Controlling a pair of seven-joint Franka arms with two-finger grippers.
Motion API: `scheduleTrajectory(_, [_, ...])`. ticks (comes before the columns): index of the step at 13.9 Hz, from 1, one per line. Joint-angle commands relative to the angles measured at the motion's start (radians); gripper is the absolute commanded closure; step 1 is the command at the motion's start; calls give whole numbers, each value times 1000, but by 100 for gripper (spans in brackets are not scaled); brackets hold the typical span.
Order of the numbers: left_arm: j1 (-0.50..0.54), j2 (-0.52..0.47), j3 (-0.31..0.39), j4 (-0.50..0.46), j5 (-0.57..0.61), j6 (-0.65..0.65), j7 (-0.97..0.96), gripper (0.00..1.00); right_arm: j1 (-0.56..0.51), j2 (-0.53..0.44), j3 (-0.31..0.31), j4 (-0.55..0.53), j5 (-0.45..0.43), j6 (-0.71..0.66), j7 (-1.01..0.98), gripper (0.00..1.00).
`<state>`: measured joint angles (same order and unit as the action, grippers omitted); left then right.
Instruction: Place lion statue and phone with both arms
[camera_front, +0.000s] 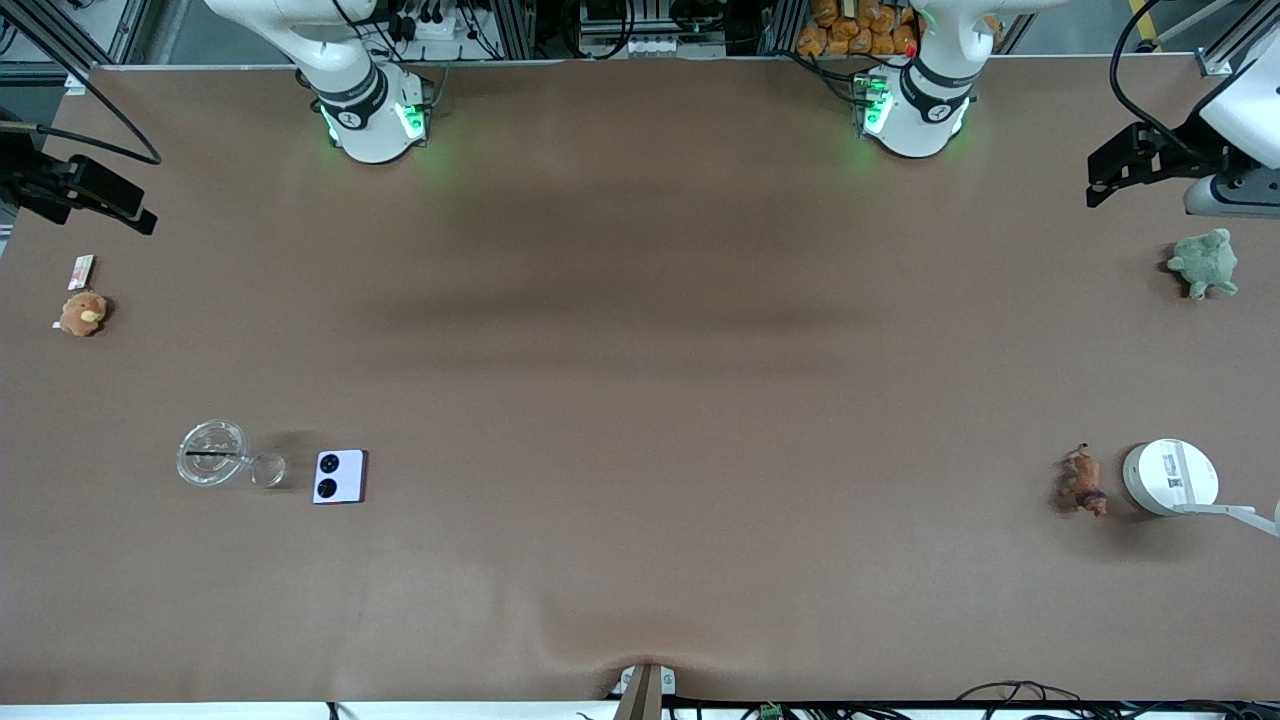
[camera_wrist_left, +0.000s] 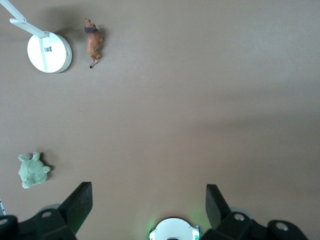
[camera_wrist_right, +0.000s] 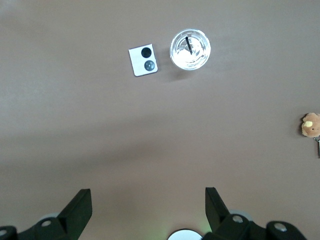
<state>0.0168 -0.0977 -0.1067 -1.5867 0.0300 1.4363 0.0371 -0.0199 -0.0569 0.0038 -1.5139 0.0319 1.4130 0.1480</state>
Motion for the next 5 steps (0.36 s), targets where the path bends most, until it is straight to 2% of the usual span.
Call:
scheduleTrajectory(1, [3, 7, -1, 17, -16, -8, -14, 0, -5, 9, 12, 27, -12, -5, 21, 0])
scheduleTrajectory(5, [3, 7, -1, 19, -16, -8, -14, 0, -9, 9, 10, 27, -10, -8, 25, 0])
